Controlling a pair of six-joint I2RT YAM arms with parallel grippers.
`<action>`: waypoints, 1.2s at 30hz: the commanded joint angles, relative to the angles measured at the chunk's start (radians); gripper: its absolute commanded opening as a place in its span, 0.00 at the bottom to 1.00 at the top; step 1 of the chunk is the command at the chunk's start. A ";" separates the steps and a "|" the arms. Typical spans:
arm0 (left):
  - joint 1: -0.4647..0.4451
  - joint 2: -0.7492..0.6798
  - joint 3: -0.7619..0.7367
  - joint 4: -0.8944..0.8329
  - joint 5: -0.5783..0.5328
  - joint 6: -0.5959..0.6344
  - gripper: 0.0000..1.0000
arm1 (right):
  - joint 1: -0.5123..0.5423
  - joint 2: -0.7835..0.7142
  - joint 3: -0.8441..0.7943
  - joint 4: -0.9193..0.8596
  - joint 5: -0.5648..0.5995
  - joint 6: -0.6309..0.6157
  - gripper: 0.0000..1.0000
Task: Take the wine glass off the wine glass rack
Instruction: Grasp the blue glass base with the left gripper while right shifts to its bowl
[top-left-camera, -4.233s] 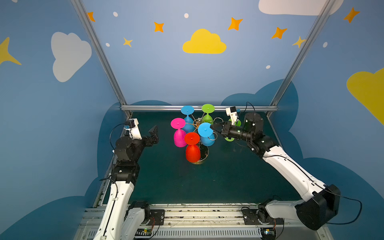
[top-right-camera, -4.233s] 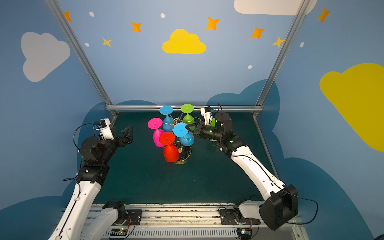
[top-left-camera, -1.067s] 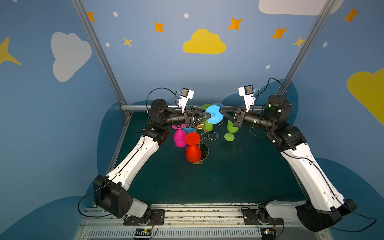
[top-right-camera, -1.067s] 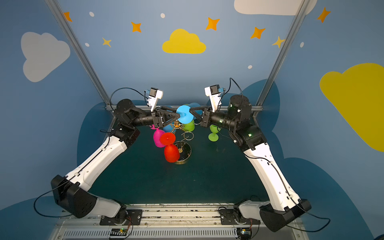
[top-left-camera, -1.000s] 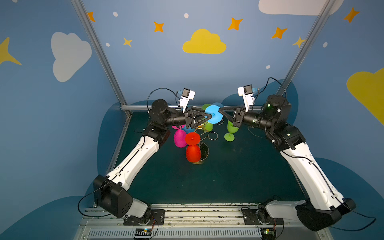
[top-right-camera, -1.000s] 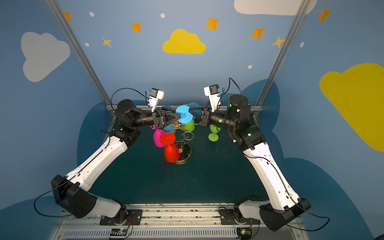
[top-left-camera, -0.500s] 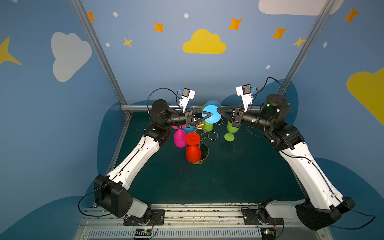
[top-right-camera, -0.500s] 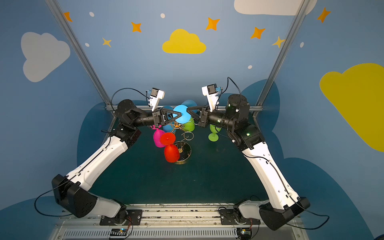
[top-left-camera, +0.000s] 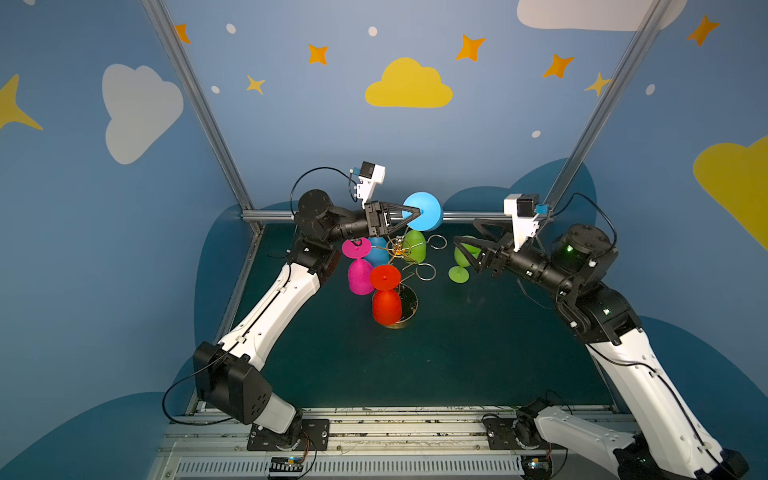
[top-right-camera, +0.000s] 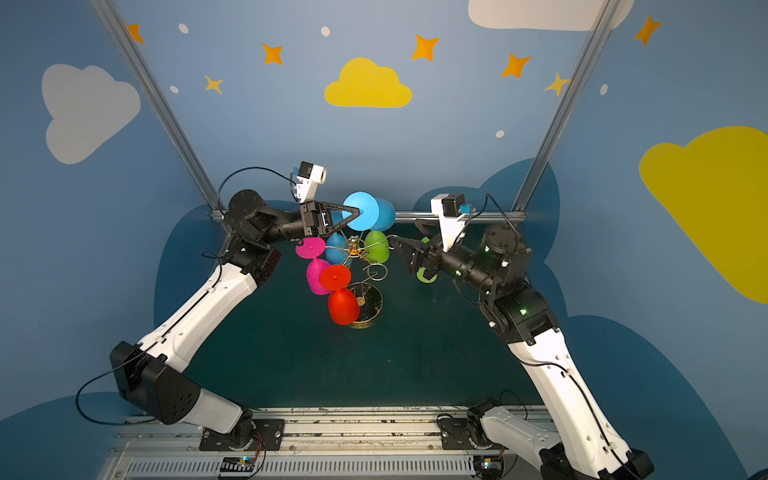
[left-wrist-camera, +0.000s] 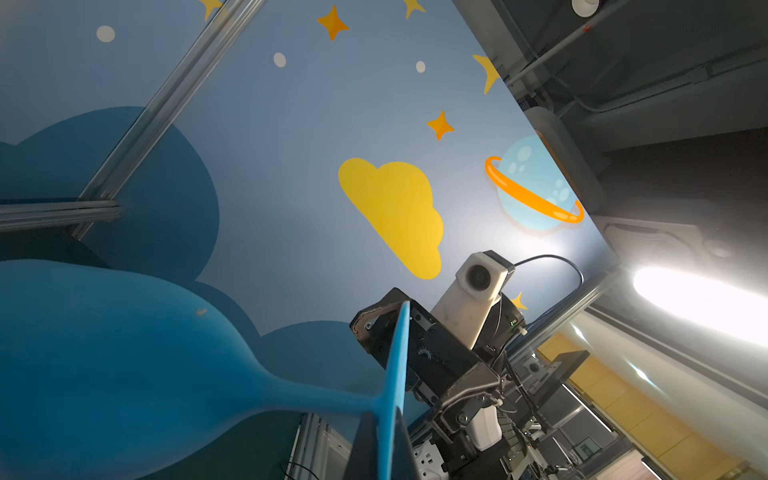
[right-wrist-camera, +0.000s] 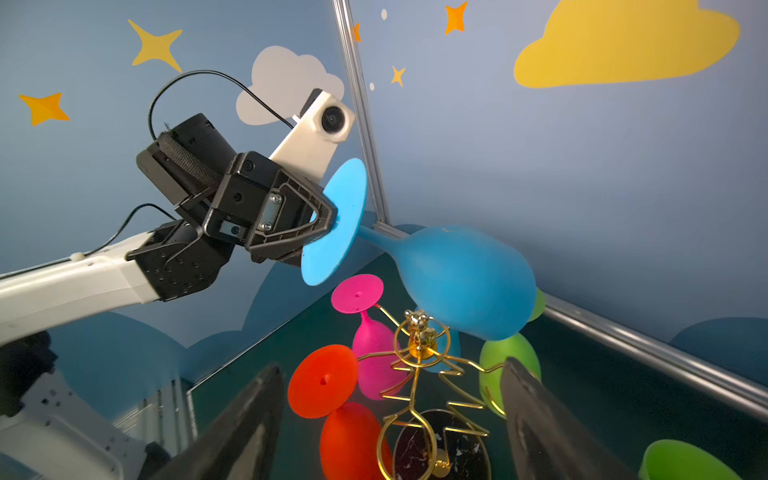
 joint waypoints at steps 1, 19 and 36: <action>0.001 -0.011 0.021 0.057 0.013 -0.071 0.03 | -0.002 0.009 -0.049 0.109 0.046 -0.167 0.83; 0.000 -0.028 0.018 0.069 0.045 -0.151 0.03 | 0.000 0.200 -0.021 0.294 -0.113 -0.459 0.86; 0.000 -0.026 0.023 0.135 0.071 -0.223 0.03 | 0.002 0.346 0.061 0.313 -0.127 -0.436 0.82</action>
